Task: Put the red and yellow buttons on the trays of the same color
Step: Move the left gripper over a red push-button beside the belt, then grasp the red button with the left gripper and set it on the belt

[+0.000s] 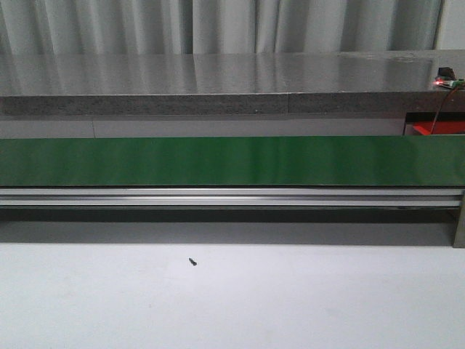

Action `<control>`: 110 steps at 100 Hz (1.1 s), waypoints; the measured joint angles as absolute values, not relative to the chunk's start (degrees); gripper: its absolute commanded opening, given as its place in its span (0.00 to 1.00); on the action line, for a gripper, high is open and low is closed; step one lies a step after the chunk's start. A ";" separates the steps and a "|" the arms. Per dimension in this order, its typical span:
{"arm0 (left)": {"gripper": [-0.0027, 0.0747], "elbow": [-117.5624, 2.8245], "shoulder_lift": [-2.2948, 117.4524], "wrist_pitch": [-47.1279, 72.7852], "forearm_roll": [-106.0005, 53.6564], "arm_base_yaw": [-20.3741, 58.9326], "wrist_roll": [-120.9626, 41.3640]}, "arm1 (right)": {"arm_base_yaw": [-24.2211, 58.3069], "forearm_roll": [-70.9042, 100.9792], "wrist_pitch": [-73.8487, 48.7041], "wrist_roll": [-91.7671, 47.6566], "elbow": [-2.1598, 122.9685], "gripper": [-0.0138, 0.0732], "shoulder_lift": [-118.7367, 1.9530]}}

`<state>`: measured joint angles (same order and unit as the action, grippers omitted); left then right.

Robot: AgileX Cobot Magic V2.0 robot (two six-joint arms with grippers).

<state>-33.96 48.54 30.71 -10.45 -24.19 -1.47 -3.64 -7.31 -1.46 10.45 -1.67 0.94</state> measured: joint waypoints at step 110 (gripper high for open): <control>0.81 -62.28 93.77 44.55 -8.60 -29.83 0.00 | -3.64 -7.31 -1.46 10.45 -1.67 0.04 0.94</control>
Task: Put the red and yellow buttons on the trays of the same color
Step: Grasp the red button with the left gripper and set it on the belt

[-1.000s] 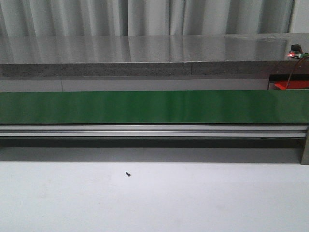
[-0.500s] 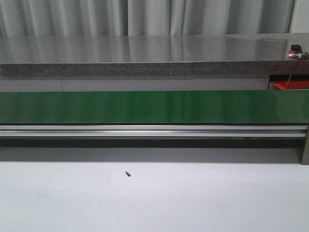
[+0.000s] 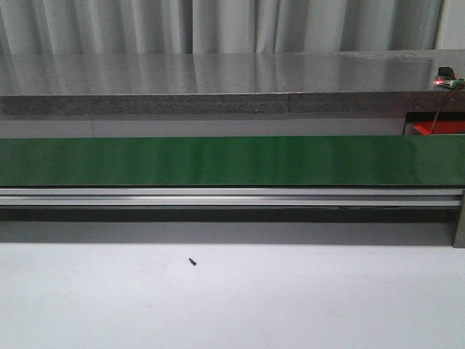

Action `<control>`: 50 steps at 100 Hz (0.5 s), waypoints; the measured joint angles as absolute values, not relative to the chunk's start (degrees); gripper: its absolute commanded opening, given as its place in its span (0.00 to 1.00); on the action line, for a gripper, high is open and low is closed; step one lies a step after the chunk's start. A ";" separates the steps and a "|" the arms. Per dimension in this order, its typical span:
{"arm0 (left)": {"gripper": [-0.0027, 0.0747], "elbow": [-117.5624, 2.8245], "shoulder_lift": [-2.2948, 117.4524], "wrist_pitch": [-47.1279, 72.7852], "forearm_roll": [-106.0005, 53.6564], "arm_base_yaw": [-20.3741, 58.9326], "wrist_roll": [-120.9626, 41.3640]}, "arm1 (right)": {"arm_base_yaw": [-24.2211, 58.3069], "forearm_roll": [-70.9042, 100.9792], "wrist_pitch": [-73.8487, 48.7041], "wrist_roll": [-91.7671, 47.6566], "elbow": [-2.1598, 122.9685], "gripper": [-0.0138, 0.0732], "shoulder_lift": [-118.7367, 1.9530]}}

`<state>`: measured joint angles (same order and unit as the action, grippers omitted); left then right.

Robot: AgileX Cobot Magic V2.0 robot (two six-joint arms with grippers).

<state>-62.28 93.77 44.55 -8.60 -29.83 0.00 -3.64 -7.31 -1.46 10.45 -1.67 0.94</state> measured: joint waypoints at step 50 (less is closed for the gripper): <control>0.69 -62.40 100.44 35.25 -9.89 -29.83 0.00 | -3.64 -7.31 -1.46 10.45 -1.67 0.04 0.94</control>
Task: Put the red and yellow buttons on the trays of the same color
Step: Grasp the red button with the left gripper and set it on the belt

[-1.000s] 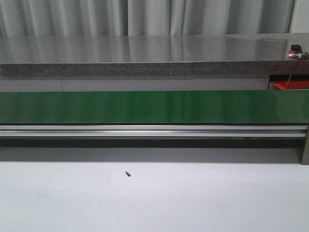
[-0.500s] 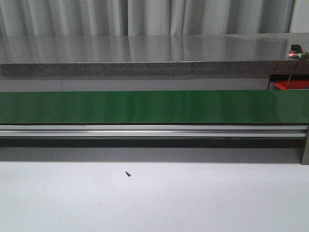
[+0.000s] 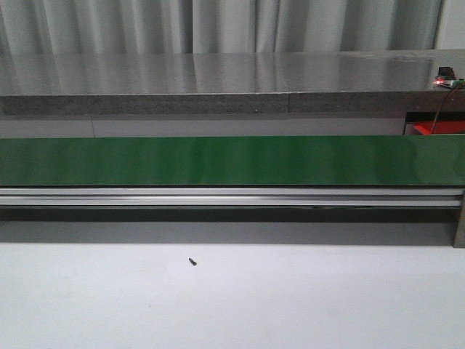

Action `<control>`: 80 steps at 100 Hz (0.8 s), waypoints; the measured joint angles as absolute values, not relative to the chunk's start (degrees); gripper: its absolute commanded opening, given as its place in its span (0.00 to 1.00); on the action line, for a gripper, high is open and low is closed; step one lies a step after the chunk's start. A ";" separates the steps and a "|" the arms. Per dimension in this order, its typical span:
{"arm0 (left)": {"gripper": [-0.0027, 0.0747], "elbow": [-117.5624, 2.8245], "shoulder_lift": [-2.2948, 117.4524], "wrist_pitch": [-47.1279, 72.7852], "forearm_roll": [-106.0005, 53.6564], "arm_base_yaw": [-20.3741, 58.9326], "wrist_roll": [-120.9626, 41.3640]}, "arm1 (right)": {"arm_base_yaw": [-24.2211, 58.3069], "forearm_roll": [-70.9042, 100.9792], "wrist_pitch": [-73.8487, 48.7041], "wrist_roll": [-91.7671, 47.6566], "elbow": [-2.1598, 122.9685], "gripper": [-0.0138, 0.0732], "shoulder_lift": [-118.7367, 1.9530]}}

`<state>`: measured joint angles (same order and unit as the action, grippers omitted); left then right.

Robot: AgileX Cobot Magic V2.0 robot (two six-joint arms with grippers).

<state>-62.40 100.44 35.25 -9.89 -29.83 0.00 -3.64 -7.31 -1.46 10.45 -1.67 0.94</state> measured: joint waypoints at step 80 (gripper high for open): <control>0.34 -62.40 96.70 38.00 -10.11 -29.83 0.00 | -3.64 -7.31 -1.46 10.45 -1.67 0.04 0.94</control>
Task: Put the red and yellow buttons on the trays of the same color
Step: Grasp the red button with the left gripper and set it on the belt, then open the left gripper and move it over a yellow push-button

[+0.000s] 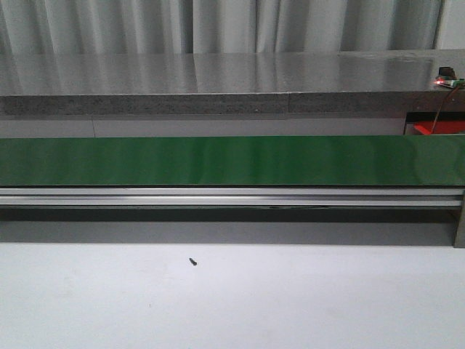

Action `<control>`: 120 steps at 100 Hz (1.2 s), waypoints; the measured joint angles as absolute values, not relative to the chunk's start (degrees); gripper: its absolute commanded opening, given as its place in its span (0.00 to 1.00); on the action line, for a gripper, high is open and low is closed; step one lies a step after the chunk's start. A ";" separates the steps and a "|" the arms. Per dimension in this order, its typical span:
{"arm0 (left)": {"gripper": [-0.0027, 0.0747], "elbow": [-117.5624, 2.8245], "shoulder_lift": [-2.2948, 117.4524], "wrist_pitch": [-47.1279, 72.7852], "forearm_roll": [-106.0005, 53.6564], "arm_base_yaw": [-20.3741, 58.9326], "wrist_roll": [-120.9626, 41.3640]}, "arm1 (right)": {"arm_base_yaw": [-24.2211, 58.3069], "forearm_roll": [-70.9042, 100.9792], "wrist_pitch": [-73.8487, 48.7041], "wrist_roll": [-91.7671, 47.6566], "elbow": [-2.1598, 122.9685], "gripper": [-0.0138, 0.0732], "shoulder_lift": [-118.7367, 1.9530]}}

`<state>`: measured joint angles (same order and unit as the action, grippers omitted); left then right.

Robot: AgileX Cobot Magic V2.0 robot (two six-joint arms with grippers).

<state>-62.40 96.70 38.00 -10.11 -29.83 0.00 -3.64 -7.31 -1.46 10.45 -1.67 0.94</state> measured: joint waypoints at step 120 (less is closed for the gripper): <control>0.35 -80.24 98.50 51.98 -9.15 -9.86 -3.84 | -3.64 -7.31 -1.46 10.45 -1.67 0.04 0.94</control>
<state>-80.24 98.50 51.98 -9.15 -9.86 -3.84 -3.64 -7.31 -1.46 10.45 -1.67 0.94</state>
